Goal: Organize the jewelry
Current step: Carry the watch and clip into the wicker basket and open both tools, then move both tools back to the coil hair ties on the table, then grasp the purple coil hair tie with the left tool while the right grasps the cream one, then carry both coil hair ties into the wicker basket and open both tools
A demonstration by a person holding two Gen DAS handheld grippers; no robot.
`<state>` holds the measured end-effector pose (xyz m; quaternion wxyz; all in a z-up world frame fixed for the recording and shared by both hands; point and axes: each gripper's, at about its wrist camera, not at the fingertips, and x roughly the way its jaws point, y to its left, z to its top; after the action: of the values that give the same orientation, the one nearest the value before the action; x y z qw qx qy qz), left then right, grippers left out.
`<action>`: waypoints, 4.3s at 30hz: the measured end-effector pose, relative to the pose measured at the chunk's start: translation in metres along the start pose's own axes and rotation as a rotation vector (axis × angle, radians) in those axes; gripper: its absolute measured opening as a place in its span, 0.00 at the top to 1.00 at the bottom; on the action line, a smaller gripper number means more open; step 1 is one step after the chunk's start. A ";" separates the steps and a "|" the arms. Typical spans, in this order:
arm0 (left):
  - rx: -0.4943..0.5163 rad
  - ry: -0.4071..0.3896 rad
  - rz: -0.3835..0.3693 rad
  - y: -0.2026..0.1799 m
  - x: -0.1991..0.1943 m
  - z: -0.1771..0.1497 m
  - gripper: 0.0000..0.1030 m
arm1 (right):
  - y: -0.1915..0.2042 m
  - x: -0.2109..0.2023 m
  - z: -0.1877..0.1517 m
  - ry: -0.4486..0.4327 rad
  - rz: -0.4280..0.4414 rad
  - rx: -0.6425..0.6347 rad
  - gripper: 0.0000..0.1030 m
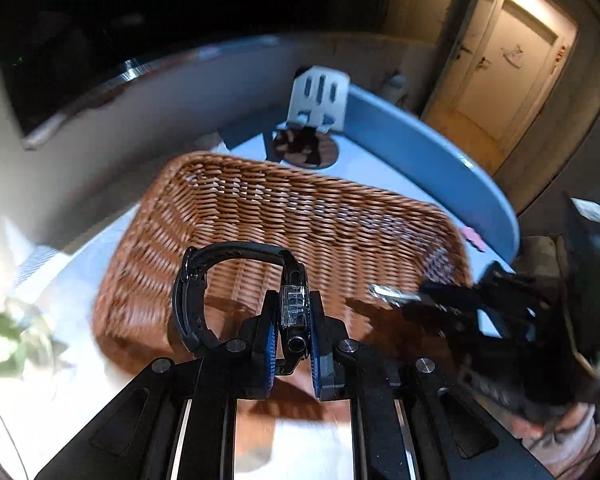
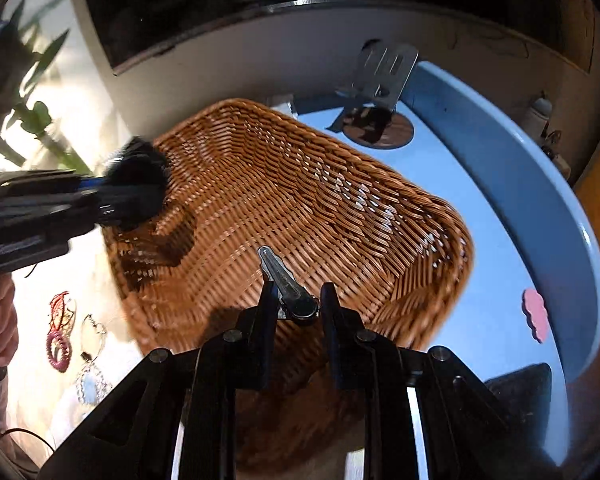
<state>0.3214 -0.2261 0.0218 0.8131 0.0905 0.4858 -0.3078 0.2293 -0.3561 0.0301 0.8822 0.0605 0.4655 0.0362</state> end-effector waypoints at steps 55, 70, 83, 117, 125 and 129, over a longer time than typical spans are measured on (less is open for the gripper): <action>-0.446 -0.116 0.040 0.121 -0.149 -0.272 0.49 | 0.142 -0.027 -0.128 0.048 0.162 -0.178 0.61; -0.431 -0.089 0.111 0.111 -0.099 -0.261 0.55 | 0.156 -0.010 -0.132 0.064 0.157 -0.251 0.61; -0.371 -0.086 0.192 0.098 -0.093 -0.258 0.79 | 0.176 -0.001 -0.137 0.043 0.117 -0.326 0.78; -0.101 -0.213 0.115 0.019 -0.146 -0.173 0.89 | 0.112 -0.086 -0.096 -0.154 0.144 -0.218 0.88; -0.070 -0.206 0.050 0.001 -0.120 -0.096 0.89 | 0.033 -0.075 -0.033 -0.186 0.028 -0.041 0.88; -0.059 -0.176 0.032 -0.003 -0.094 -0.067 0.89 | 0.006 -0.051 -0.002 -0.142 0.006 0.040 0.88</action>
<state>0.2388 -0.1600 0.0674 0.8599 0.0470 0.4196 -0.2871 0.1989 -0.3560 0.0713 0.9115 0.0817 0.4023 0.0251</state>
